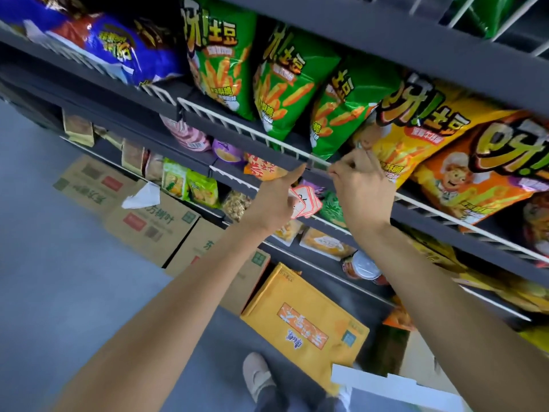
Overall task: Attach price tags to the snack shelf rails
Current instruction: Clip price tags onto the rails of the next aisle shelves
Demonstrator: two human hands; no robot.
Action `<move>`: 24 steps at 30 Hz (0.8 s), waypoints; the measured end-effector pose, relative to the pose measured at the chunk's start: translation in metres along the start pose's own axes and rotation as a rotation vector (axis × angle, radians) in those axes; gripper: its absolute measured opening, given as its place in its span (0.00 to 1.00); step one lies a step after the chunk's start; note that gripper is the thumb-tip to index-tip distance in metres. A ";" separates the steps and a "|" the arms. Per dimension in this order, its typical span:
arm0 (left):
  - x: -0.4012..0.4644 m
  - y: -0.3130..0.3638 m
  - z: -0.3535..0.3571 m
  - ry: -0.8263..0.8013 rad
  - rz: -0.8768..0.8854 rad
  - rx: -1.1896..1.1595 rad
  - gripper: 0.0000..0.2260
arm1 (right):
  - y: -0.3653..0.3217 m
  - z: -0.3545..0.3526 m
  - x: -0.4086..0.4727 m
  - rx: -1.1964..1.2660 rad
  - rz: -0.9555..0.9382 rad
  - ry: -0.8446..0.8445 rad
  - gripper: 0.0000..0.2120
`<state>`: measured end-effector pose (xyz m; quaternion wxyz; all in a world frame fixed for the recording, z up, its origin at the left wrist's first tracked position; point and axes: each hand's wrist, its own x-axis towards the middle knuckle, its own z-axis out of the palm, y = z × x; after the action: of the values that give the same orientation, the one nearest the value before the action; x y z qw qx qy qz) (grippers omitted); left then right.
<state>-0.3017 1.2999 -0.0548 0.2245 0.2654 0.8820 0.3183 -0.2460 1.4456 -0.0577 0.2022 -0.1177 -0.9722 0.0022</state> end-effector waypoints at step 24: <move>0.003 0.003 -0.006 -0.024 0.020 0.070 0.29 | -0.007 -0.006 -0.012 -0.137 -0.063 -0.075 0.12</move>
<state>-0.3065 1.3011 -0.0491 0.2223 0.2855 0.8872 0.2862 -0.2352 1.4354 -0.0566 0.1569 -0.1003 -0.9802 -0.0665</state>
